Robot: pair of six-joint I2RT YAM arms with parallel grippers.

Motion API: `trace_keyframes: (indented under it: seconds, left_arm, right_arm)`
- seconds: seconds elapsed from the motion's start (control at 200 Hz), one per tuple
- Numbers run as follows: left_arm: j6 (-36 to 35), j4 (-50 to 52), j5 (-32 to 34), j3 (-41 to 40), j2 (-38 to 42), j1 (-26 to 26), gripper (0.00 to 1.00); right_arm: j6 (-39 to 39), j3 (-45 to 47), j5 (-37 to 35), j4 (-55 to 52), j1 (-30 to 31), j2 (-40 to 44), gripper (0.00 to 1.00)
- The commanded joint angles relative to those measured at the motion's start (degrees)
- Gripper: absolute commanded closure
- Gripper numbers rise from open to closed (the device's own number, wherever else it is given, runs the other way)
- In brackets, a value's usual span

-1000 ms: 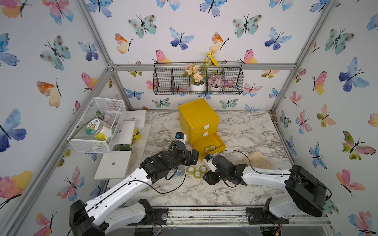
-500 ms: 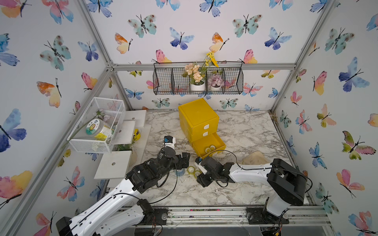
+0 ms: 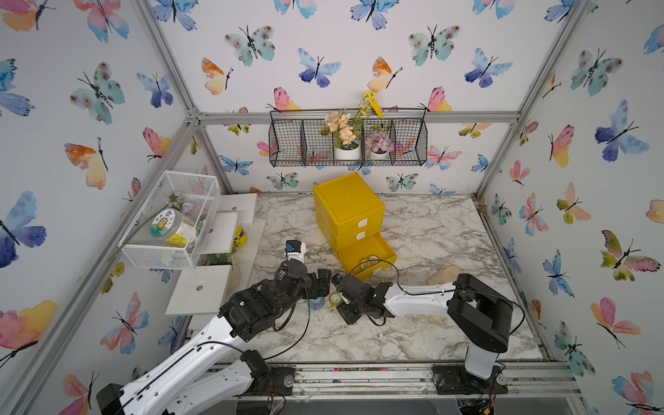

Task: Place the transparent tape into the drawer according to color
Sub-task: Pick up the tape at the center of the board.

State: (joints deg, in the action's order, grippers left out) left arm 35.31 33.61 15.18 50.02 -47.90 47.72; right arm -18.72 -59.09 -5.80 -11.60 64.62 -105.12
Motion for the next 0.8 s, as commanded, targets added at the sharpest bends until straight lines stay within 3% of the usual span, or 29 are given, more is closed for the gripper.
trace_keyframes:
  seconds: [0.0, 0.205, 0.36, 0.571, 0.796]
  left_arm:
    - [0.37, 0.23, 1.79, -0.63, 0.7, -0.01, 0.04]
    - [0.18, 0.14, 1.84, -0.76, 0.27, -0.08, 0.04]
    - [0.43, 0.06, 2.14, -1.18, 0.0, -0.01, 0.04]
    - [0.78, 0.1, 2.84, -2.01, 0.3, -0.03, 0.04]
    - [1.58, -1.13, 2.07, -4.0, 0.09, -0.15, 0.04]
  right_arm:
    - [0.26, 0.04, -1.64, -3.97, 0.58, -1.45, 0.45]
    - [0.88, 2.98, 3.86, -0.96, 0.67, 3.68, 0.57]
    - [1.58, 3.92, 7.29, 0.05, 0.61, 9.28, 0.59]
    - [2.7, 3.05, 2.21, -3.36, -1.92, 16.53, 0.6]
    - [2.99, 0.85, -0.98, -1.36, -11.95, 21.18, 0.6]
